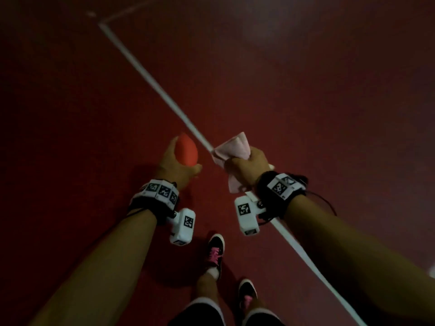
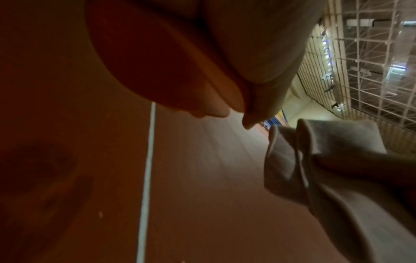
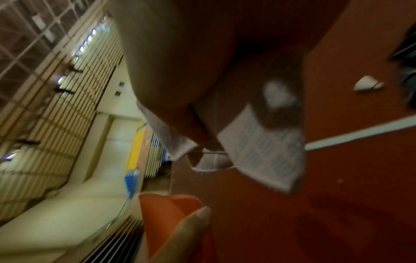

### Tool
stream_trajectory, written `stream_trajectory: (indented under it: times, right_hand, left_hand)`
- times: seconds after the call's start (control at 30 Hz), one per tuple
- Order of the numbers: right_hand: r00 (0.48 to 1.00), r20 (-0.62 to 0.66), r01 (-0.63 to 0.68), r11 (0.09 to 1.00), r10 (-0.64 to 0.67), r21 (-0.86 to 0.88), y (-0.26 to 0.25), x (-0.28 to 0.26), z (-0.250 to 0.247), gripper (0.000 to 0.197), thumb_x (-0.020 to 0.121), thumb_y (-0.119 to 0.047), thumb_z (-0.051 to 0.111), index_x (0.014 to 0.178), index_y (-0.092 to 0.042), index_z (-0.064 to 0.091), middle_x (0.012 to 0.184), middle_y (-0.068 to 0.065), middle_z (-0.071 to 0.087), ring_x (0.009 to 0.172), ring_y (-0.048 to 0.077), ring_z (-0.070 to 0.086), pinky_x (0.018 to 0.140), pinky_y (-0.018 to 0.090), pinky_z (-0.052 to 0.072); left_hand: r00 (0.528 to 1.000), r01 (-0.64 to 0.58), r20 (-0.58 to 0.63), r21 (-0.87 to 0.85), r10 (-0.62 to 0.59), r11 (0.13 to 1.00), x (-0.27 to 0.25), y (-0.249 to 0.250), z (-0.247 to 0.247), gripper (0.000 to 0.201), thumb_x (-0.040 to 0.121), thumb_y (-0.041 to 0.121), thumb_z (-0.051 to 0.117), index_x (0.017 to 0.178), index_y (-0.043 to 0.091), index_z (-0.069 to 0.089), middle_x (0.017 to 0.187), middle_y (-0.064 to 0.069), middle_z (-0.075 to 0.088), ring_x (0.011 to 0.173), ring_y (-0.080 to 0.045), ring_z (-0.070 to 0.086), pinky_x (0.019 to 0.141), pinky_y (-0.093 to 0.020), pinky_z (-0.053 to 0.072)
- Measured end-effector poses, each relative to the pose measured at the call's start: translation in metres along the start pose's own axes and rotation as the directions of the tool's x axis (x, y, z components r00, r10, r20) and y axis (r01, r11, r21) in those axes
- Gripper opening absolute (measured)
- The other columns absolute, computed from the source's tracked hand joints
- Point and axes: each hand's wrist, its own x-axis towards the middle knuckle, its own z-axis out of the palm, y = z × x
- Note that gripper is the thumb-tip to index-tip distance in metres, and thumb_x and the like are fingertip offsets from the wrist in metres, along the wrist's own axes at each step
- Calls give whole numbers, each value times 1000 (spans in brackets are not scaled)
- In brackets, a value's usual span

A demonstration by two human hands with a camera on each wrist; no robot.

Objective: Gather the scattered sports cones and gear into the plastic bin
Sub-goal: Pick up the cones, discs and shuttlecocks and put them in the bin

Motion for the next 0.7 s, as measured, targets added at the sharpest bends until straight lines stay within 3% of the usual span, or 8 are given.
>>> stream_trajectory:
  times: [0.1, 0.17, 0.23, 0.3, 0.4, 0.5, 0.6, 0.7]
  right_hand:
    - [966, 170, 207, 977, -197, -45, -78, -46, 85, 36, 73, -29, 69, 106, -17, 66, 92, 0, 71, 79, 17, 69, 58, 27, 53]
    - [917, 285, 306, 951, -281, -50, -116, -83, 144, 32, 78, -31, 70, 107, -18, 66, 93, -3, 71, 80, 14, 68, 56, 22, 50]
    - [854, 417, 364, 930, -311, -52, -138, -126, 209, 28, 81, -35, 68, 103, -19, 64, 90, -4, 70, 79, 14, 69, 55, 21, 52]
    - [793, 514, 418, 906, -328, -67, -153, -174, 272, 39, 78, -42, 67, 107, -16, 59, 94, 0, 68, 84, 20, 68, 64, 32, 57]
    - [684, 655, 486, 871, -321, -80, -167, -250, 357, 54, 77, -55, 64, 114, -17, 52, 102, 0, 62, 90, 21, 64, 75, 40, 57]
    - [527, 806, 483, 876, -271, -21, -173, -332, 460, 48, 75, -41, 70, 111, -16, 51, 99, 1, 63, 88, 22, 65, 74, 41, 58]
    - [435, 875, 427, 904, -211, 6, -175, -415, 562, 63, 67, -28, 64, 122, -24, 33, 109, 6, 54, 96, 28, 62, 78, 53, 57]
    - [318, 929, 456, 890, -190, 26, -165, -510, 664, 54, 77, -23, 62, 119, -22, 28, 102, 7, 51, 90, 29, 60, 80, 56, 55]
  left_hand:
    - [965, 63, -251, -48, -73, 997, -55, -20, -119, 92, 70, 24, 84, 147, 29, 33, 139, 0, 50, 121, -19, 51, 89, -23, 38]
    - [913, 96, -387, -98, -127, 991, -91, -38, -184, 86, 69, 29, 85, 143, 26, 40, 135, -2, 54, 116, -22, 55, 87, -28, 44]
    - [856, 131, -481, -155, -191, 979, -130, -65, -241, 78, 66, 41, 86, 133, 25, 48, 120, 2, 60, 101, -19, 60, 75, -27, 48]
    - [795, 151, -560, -188, -233, 970, -172, -99, -293, 64, 64, 53, 83, 115, 27, 53, 96, 12, 60, 79, -9, 59, 57, -19, 41]
    - [675, 205, -651, -289, -349, 935, -232, -167, -358, 65, 67, 63, 76, 118, 30, 51, 95, 8, 63, 79, -13, 62, 61, -24, 46]
    - [499, 276, -692, -443, -521, 853, -308, -261, -432, 87, 70, 74, 63, 141, 36, 30, 125, -9, 59, 109, -36, 58, 88, -38, 46]
    - [325, 329, -672, -579, -665, 746, -397, -345, -505, 93, 70, 79, 58, 144, 37, 20, 135, -16, 52, 116, -40, 53, 94, -44, 42]
    - [116, 343, -630, -700, -768, 626, -497, -426, -579, 93, 69, 84, 51, 144, 39, 18, 138, -20, 46, 117, -44, 50, 98, -49, 39]
